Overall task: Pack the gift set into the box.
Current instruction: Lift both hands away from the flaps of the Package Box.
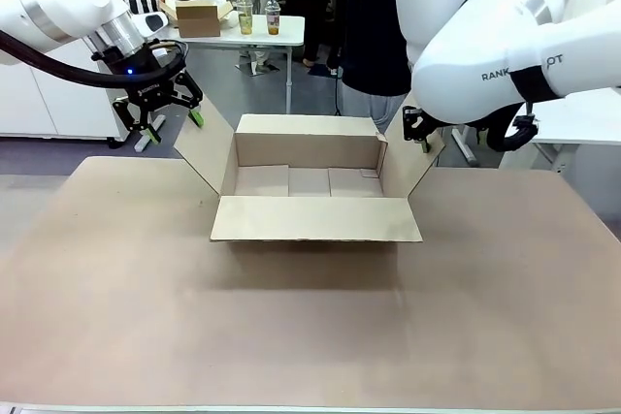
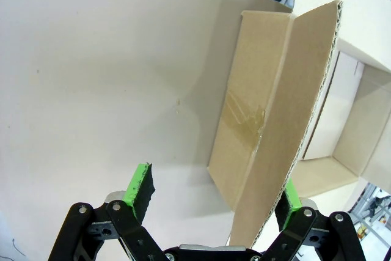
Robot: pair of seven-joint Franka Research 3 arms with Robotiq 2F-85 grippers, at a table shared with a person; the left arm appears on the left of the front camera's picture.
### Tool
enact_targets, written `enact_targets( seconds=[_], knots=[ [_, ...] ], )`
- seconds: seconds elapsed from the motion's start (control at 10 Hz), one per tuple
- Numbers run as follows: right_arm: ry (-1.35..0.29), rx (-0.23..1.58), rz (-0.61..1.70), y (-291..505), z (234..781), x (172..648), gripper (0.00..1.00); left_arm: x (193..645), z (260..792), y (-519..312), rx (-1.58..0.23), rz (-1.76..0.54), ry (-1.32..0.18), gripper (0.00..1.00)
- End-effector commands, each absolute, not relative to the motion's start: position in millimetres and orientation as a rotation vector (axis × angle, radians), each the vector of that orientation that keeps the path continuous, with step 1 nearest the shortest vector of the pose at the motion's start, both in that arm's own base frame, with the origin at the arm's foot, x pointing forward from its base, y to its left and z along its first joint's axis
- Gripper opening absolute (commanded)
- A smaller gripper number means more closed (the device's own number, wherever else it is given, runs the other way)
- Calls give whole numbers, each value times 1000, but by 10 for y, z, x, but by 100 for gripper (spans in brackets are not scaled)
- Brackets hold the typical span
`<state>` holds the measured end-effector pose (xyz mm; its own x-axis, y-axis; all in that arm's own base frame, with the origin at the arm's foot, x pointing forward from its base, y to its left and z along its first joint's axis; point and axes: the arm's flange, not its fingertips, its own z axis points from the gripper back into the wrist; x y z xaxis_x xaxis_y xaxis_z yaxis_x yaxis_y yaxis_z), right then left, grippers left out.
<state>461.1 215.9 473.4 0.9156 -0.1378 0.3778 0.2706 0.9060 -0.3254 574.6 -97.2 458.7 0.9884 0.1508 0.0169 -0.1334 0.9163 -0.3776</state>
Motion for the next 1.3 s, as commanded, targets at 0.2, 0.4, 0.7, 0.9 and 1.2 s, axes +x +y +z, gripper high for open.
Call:
enact_targets(
  seconds=[0.2,0.4,0.7,0.9,1.2],
  knots=[
    [-360,-381,-216,2150,4757,4627,100,5729,4603,-976,-363,162,-53,100],
    [-360,-381,-216,2150,4757,4627,100,5729,4603,-976,-363,162,-53,100],
    [-360,-381,-216,2150,4757,4627,100,5729,4603,-976,-363,162,-53,100],
    [-360,-381,-216,2150,4757,4627,100,5729,4603,-976,-363,162,-53,100],
    [-360,-381,-216,2150,4757,4627,100,5729,4603,-976,-363,162,-53,100]
  ],
)
